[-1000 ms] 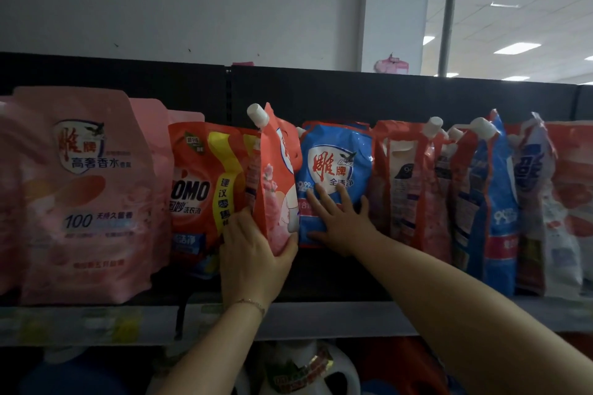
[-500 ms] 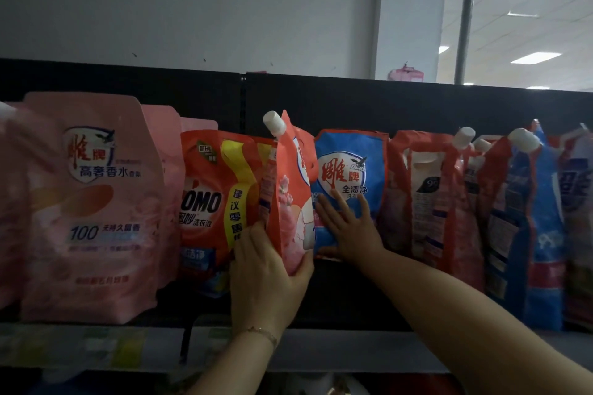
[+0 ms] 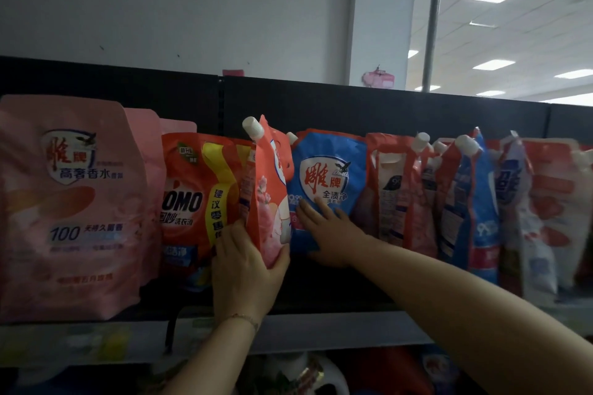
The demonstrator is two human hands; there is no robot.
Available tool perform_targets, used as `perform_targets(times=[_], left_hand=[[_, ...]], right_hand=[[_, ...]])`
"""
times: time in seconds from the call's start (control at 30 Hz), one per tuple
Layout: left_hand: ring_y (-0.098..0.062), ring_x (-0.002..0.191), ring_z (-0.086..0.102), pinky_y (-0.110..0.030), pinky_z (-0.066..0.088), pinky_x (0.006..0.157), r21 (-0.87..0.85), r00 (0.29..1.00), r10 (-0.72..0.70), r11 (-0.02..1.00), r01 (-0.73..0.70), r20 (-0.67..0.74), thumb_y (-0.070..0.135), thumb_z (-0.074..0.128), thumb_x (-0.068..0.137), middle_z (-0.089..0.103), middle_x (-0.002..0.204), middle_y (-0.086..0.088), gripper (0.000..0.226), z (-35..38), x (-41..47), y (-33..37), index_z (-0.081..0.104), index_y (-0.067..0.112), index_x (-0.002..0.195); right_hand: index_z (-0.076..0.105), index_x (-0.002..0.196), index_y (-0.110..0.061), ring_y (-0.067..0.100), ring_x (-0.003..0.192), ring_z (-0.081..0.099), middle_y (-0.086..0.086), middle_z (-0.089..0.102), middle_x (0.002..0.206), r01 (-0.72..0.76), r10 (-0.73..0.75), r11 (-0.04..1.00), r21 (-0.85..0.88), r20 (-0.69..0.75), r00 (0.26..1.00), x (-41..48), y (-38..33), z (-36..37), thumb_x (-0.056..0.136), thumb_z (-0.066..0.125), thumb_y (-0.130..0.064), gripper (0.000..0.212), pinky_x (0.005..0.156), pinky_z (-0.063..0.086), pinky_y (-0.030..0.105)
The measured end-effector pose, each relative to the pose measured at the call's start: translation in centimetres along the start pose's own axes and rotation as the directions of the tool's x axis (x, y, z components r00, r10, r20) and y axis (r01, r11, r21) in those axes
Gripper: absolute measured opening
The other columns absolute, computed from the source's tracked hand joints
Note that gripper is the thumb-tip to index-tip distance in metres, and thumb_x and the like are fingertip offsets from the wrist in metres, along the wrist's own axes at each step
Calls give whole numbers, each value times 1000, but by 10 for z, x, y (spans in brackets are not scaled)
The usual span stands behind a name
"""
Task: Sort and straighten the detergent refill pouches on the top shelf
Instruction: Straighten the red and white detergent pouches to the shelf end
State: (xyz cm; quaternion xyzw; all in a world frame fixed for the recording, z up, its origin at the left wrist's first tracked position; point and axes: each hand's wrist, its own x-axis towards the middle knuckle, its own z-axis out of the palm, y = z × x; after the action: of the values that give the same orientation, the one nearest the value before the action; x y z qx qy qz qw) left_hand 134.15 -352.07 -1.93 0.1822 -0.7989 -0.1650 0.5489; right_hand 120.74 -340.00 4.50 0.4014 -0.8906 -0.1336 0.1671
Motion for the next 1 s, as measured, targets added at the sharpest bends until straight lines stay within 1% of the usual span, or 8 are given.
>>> perform_targets(times=[0.1,0.17,0.23,0.3,0.43,0.63,0.83,1.0], left_hand=[[-30,89,59,-40,55,65,-5,1000,0,1000,0,5,55,75,69,56,102,-13,74,-1,0,0,45,4,114],[-31,89,59,-40,55,66,-4,1000,6,1000,-5,21,54,75,69,56,103,-15,75,-1,0,0,45,2,114],[-32,91,58,-41,55,68,-5,999,18,1000,-18,33,53,75,70,56,104,-17,75,-1,0,-1,46,1,115],[-33,93,58,-42,55,70,-12,999,32,999,-32,42,52,75,71,55,106,-18,75,-1,-1,-2,46,1,117],[-35,94,58,-43,54,70,-14,998,27,1000,-26,57,50,77,71,56,108,-19,75,-2,-1,-2,45,1,118],[-36,92,58,-43,54,69,-24,998,21,1000,-19,61,48,77,72,56,106,-20,73,-4,-1,0,45,0,117],[-39,90,57,-44,52,70,8,998,23,1000,-24,65,48,77,72,56,106,-22,72,-5,-3,1,47,0,116],[-42,84,58,-42,51,61,48,996,16,999,-20,83,48,80,69,57,101,-23,72,-8,-5,5,49,0,114]], right_hand=[[14,153,-20,34,147,-1,7,0,161,18,-17,1000,9,-34,999,-16,-15,-5,93,53,-42,75,115,18,53],[38,142,-18,32,140,26,10,29,152,59,-60,998,-13,-94,994,-30,-22,-6,94,50,-41,55,110,29,50],[56,124,-17,27,119,51,7,54,131,45,-38,998,36,-175,984,-45,-22,-10,94,49,-39,38,99,43,44],[62,109,-16,24,96,62,5,65,109,-36,50,997,68,-210,976,-59,-19,-16,95,47,-38,30,83,51,39],[62,104,-12,23,82,64,6,66,99,-261,259,965,7,-156,953,-86,-3,-32,99,42,-32,29,61,44,32],[62,108,-13,27,91,63,6,64,106,-557,565,825,100,-91,820,-117,28,-33,97,42,-23,24,66,46,34],[61,109,-13,24,92,63,5,64,105,-655,654,754,52,26,756,-126,36,-32,96,45,-25,24,67,45,33],[61,105,-12,24,93,63,6,64,107,-673,681,722,161,11,732,-126,29,-24,97,43,-21,22,68,43,32]])
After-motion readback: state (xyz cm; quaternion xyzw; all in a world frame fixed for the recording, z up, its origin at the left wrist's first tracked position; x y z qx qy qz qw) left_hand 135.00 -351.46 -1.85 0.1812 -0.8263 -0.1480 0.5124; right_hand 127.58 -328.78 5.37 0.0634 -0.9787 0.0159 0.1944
